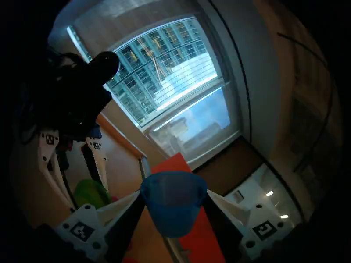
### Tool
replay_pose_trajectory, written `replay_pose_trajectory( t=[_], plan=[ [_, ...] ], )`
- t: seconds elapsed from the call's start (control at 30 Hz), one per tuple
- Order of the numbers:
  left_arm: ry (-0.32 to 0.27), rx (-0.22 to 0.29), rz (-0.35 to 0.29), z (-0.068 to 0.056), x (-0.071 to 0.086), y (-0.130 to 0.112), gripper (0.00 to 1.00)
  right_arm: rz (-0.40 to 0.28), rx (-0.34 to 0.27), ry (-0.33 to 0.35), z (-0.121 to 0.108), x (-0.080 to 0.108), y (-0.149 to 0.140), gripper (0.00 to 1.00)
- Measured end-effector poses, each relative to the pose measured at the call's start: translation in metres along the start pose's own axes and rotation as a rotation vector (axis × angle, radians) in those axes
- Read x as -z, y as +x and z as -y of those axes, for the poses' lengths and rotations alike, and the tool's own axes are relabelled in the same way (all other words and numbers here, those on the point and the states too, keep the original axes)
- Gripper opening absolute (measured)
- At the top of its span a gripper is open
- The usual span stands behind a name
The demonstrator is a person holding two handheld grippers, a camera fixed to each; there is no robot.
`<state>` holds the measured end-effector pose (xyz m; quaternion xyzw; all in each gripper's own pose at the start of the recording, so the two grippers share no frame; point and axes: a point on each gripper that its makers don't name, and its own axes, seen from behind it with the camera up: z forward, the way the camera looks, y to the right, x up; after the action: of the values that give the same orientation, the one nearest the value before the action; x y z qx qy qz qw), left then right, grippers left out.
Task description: Pour water
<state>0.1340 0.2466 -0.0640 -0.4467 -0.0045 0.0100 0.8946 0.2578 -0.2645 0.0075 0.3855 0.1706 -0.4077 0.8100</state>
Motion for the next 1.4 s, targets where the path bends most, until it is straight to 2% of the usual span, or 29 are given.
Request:
replay_pose_trajectory(
  t=[0.4, 0.7, 0.9, 1.4],
  plan=[
    [0.008, -0.005, 0.002, 0.002, 0.002, 0.003, 0.87, -0.016, -0.443, 0.036, 0.01, 0.005, 0.012, 0.89],
    [0.021, -0.007, 0.003, 0.006, 0.003, 0.003, 0.87, -0.015, -0.701, 0.073, 0.016, 0.008, 0.016, 0.89],
    [0.029, -0.005, 0.003, 0.01, 0.003, 0.003, 0.87, -0.016, -0.785, 0.079, 0.017, 0.011, 0.013, 0.89],
    [0.073, -0.006, 0.024, 0.027, 0.008, -0.003, 0.87, 0.028, -0.824, 0.049, 0.014, 0.034, -0.014, 0.89]
  ],
)
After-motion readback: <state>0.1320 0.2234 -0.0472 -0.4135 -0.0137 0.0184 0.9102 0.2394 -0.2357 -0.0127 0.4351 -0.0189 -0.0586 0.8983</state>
